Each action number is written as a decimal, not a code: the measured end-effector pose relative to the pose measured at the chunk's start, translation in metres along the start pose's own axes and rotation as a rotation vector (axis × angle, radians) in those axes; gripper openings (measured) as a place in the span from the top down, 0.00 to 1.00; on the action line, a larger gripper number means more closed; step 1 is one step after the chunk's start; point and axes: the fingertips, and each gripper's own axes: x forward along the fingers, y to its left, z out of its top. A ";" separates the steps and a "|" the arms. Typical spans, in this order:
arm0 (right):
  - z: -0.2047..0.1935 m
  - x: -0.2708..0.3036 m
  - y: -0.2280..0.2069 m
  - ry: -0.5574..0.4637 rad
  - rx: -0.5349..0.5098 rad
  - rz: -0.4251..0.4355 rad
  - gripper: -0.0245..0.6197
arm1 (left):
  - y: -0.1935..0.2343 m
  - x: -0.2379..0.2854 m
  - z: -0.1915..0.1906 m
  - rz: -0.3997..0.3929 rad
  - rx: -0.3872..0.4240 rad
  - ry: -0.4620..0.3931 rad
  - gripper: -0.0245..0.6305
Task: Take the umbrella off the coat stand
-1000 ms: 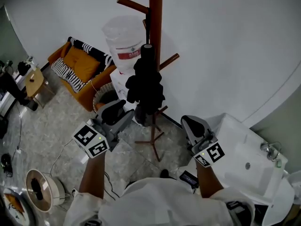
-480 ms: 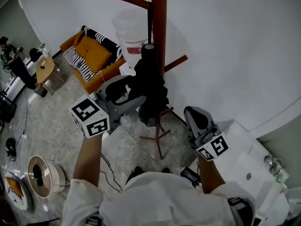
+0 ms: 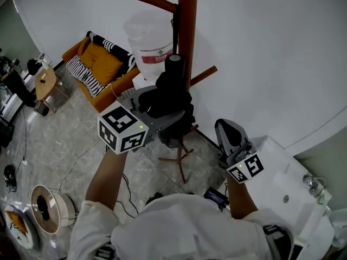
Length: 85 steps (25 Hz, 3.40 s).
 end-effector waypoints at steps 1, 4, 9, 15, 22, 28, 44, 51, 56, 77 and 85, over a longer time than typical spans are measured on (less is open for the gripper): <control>0.000 0.000 0.000 -0.003 0.004 -0.003 0.93 | 0.000 0.001 -0.001 0.009 0.007 0.007 0.46; -0.003 -0.002 0.002 0.001 0.006 0.004 0.93 | 0.004 0.003 -0.002 0.041 0.014 0.006 0.46; -0.005 -0.010 -0.001 0.003 0.016 -0.018 0.93 | 0.004 0.003 -0.002 0.026 -0.021 -0.021 0.55; -0.003 -0.014 0.002 -0.005 0.019 -0.034 0.93 | 0.004 -0.005 0.009 0.014 -0.022 -0.080 0.59; 0.002 -0.014 0.008 -0.022 0.021 -0.039 0.93 | 0.003 -0.018 0.025 0.009 0.022 -0.080 0.60; 0.012 -0.011 0.016 -0.044 0.024 -0.027 0.93 | 0.003 -0.028 0.040 0.006 0.061 -0.094 0.61; 0.013 -0.002 0.019 -0.063 0.042 -0.019 0.93 | 0.017 -0.057 0.091 0.022 0.193 -0.150 0.61; 0.020 -0.007 0.019 -0.063 0.031 -0.035 0.93 | 0.027 -0.077 0.117 0.073 0.242 -0.166 0.61; 0.015 -0.005 0.020 -0.061 0.038 -0.034 0.93 | 0.032 -0.088 0.124 0.094 0.263 -0.180 0.61; 0.006 0.029 0.037 -0.032 0.043 0.043 0.93 | 0.077 -0.191 0.054 0.346 0.129 -0.211 0.61; -0.010 0.042 0.047 0.017 0.050 0.091 0.93 | 0.067 -0.196 -0.017 0.411 0.042 -0.173 0.62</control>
